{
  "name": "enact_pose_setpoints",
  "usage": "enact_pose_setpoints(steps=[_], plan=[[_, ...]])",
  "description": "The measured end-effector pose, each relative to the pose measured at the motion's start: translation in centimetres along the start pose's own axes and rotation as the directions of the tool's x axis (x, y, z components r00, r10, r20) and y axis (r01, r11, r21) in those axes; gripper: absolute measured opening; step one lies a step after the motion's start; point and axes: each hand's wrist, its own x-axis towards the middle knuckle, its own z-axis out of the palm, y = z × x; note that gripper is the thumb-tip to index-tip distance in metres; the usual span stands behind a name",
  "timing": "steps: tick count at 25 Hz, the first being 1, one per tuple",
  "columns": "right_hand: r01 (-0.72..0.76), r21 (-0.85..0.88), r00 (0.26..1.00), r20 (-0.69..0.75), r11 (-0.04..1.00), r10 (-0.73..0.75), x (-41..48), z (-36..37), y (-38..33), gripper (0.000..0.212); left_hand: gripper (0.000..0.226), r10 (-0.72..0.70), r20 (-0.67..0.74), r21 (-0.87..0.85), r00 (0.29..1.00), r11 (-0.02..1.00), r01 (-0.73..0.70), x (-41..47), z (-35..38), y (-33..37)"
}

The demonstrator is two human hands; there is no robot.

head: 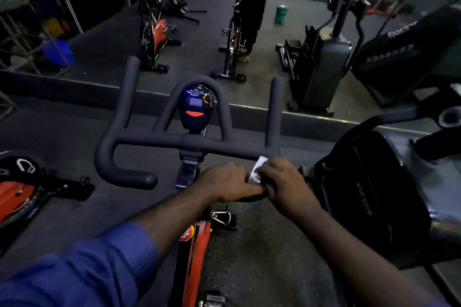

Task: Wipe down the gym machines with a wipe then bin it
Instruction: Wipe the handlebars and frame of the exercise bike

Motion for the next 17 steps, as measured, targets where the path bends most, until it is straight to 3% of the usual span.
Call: enact_pose_setpoints(steps=[1,4,6,8,13,15,17], plan=[[0.057,0.001,0.997,0.048,0.998,-0.057,1.3,-0.7,0.2,0.013,0.068,0.016,0.022,-0.025,1.0,1.0,-0.015,0.2,-0.1,0.0],[0.086,0.05,0.995,-0.058,0.995,-0.083,8.6,-1.7,-0.5,0.018,0.077,-0.024,0.08,-0.024,0.997,0.999,0.026,0.2,-0.3,-0.1],[0.229,-0.003,0.968,0.104,0.973,-0.228,11.1,-0.9,-1.2,0.032,0.077,-0.044,0.062,0.023,0.997,0.999,0.042,0.1,-0.5,0.1],[0.396,0.007,0.879,0.285,0.918,-0.382,11.2,-1.1,0.6,0.042,0.078,-0.079,0.046,-0.022,0.996,0.997,0.08,0.0,-0.2,0.1],[0.53,0.084,0.774,0.36,0.844,-0.521,13.7,-2.5,1.3,0.029,0.078,-0.189,-0.027,-0.163,0.982,0.97,0.182,-0.3,-0.6,0.5],[0.569,0.154,0.752,0.299,0.808,-0.587,16.3,0.0,-1.9,0.031,0.08,-0.25,-0.089,-0.143,0.964,0.961,0.236,-0.6,-0.4,1.0],[0.641,0.181,0.679,0.321,0.746,-0.661,16.9,2.0,-3.9,0.027,0.081,-0.309,-0.152,-0.058,0.939,0.951,0.303,-0.9,-0.1,1.4]])
